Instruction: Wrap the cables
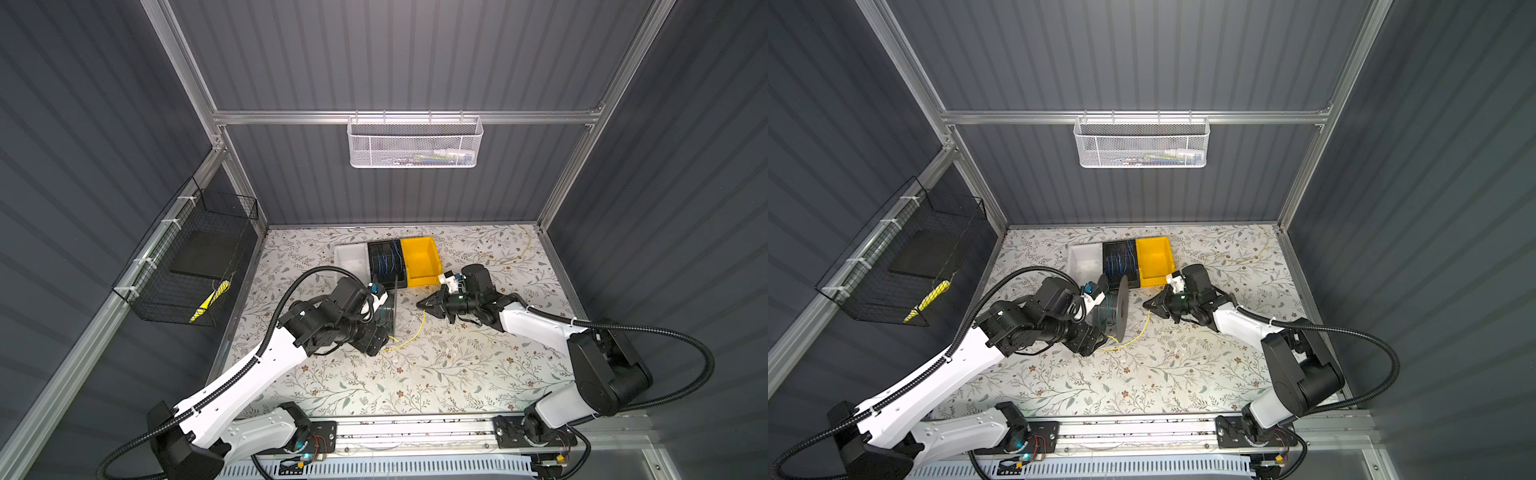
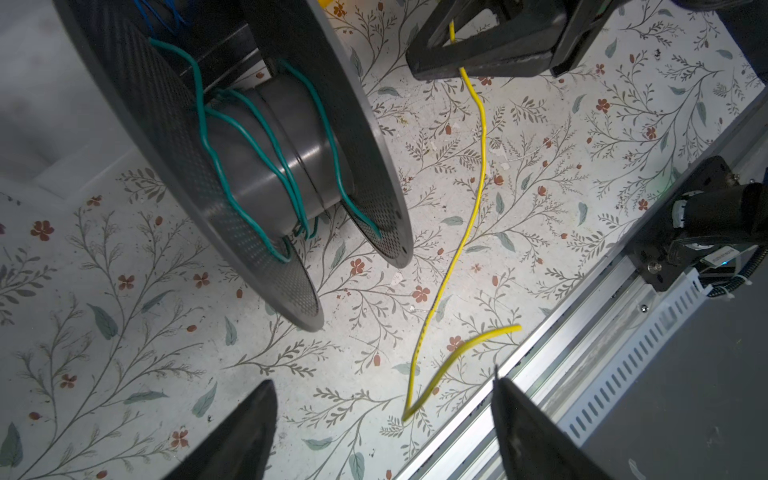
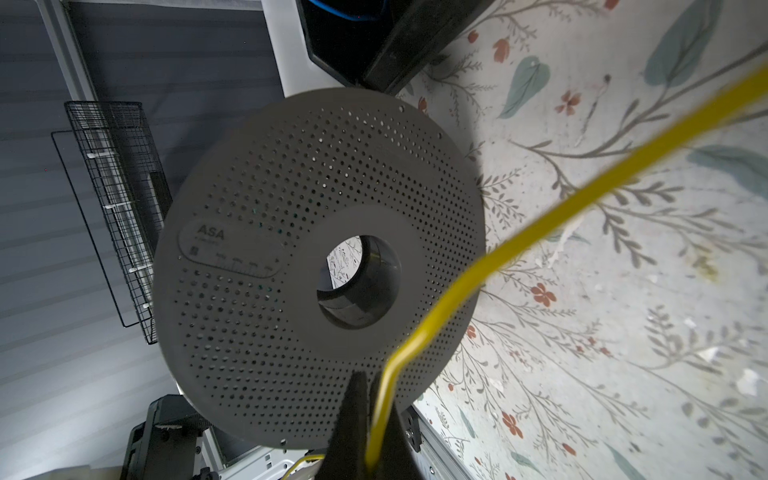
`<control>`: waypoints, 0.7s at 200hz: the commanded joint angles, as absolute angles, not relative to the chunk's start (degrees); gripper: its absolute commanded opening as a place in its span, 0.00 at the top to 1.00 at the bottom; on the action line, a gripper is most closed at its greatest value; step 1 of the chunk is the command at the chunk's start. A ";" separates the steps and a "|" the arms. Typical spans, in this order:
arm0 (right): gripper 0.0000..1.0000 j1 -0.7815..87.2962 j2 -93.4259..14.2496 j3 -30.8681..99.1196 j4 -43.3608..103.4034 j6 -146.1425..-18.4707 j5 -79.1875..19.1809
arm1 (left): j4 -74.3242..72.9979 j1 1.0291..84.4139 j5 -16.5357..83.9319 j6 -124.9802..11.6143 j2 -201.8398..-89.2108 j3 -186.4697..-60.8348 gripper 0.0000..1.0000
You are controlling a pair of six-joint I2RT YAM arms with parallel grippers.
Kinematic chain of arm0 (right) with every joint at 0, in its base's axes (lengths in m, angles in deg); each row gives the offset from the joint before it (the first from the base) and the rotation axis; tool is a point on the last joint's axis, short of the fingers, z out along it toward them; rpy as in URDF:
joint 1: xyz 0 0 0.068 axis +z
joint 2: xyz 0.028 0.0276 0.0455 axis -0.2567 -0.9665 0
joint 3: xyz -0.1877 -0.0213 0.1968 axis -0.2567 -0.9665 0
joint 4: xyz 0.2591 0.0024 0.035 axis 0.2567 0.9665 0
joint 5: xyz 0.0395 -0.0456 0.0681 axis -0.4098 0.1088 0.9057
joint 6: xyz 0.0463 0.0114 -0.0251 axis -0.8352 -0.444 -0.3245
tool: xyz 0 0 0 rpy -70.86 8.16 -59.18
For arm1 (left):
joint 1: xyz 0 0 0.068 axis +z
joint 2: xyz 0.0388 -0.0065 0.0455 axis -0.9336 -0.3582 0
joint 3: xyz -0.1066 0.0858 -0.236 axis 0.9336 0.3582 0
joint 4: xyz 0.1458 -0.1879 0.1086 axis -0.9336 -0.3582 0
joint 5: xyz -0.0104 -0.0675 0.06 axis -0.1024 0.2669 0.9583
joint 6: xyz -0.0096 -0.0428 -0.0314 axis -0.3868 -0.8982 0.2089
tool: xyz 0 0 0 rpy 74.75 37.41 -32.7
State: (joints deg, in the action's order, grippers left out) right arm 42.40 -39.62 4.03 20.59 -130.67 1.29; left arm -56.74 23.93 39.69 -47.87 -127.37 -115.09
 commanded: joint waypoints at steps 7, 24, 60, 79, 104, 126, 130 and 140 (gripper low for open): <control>1.00 42.30 -39.94 5.31 21.38 -130.83 2.45 | -57.82 23.40 41.03 -45.79 -128.30 -116.29 0.17; 1.00 42.30 -39.90 5.12 21.29 -130.87 2.43 | -57.70 23.07 41.13 -45.79 -128.12 -116.62 0.21; 1.00 42.30 -40.03 5.81 21.55 -130.87 2.79 | -58.81 22.62 41.65 -45.78 -127.93 -118.25 0.39; 1.00 42.29 -39.94 6.00 21.73 -130.88 2.95 | -60.68 22.62 39.15 -46.20 -128.83 -119.75 0.50; 1.00 42.27 -39.77 5.87 21.86 -130.81 2.91 | -62.59 22.61 35.48 -46.15 -129.04 -121.56 0.54; 1.00 42.29 -39.80 6.01 21.82 -130.88 2.98 | -62.63 22.63 31.49 -46.08 -129.91 -122.58 0.43; 1.00 42.29 -39.83 6.00 21.82 -130.88 2.98 | -62.63 22.67 31.16 -46.09 -130.18 -122.62 0.42; 1.00 42.36 -39.85 6.00 21.81 -130.87 3.02 | -62.63 22.63 30.78 -45.90 -130.89 -122.54 0.41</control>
